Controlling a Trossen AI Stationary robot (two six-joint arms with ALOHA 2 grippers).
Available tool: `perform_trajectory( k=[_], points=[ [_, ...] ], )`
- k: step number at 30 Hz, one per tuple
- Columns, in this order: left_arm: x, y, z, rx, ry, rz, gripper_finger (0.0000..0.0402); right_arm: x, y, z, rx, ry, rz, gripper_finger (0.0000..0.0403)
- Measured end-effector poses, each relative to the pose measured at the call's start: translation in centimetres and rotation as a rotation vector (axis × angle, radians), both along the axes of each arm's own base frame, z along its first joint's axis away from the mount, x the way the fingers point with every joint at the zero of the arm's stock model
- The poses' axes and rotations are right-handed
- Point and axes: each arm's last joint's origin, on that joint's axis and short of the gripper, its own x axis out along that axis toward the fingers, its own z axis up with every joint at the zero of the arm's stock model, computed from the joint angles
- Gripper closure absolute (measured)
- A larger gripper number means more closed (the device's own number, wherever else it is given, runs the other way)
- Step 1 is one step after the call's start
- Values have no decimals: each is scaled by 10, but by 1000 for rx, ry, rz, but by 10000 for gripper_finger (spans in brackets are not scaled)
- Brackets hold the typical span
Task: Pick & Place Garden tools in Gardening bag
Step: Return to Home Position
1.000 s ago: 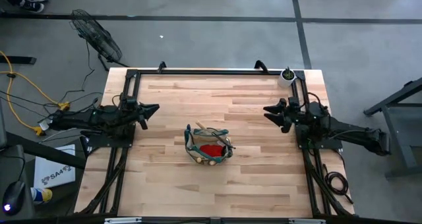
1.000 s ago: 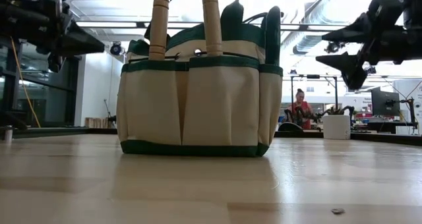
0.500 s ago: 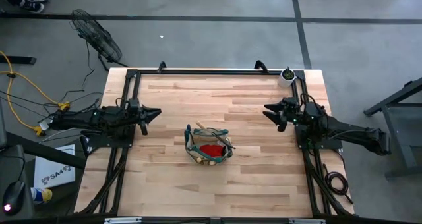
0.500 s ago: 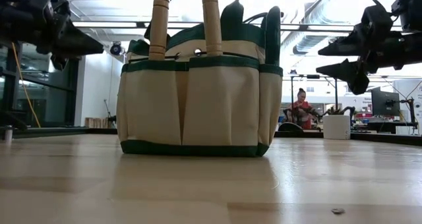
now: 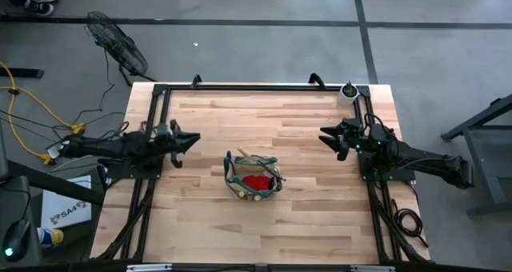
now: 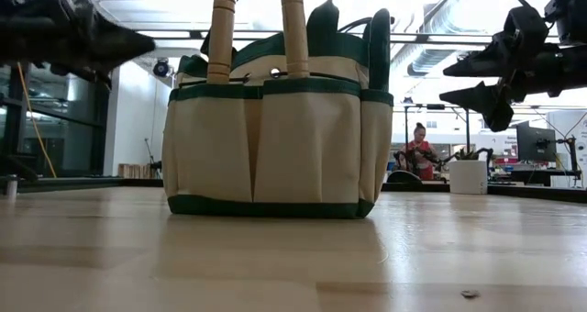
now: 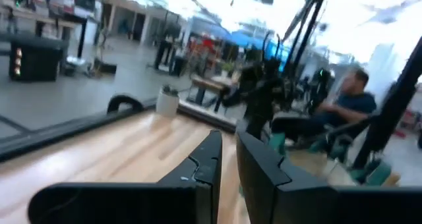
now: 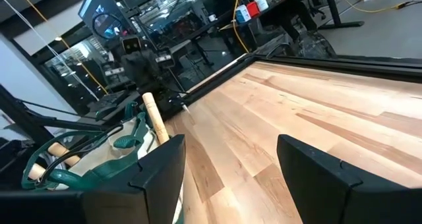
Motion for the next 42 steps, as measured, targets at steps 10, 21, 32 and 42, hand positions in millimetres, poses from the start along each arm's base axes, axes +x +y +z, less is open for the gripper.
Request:
perform_trajectory(
  k=[10,21,32,42],
  points=[
    [2,-1,-10,51,103,-43,357,0,1,-3,16,27,20,172],
    [2,-1,-11,40,114,-22,357,0,1,-7,28,62,19,172],
    [2,-1,-12,40,114,-22,357,0,1,-7,29,65,19,172],
    [2,-1,-12,39,114,-23,357,0,1,-7,29,66,19,172]
  ],
)
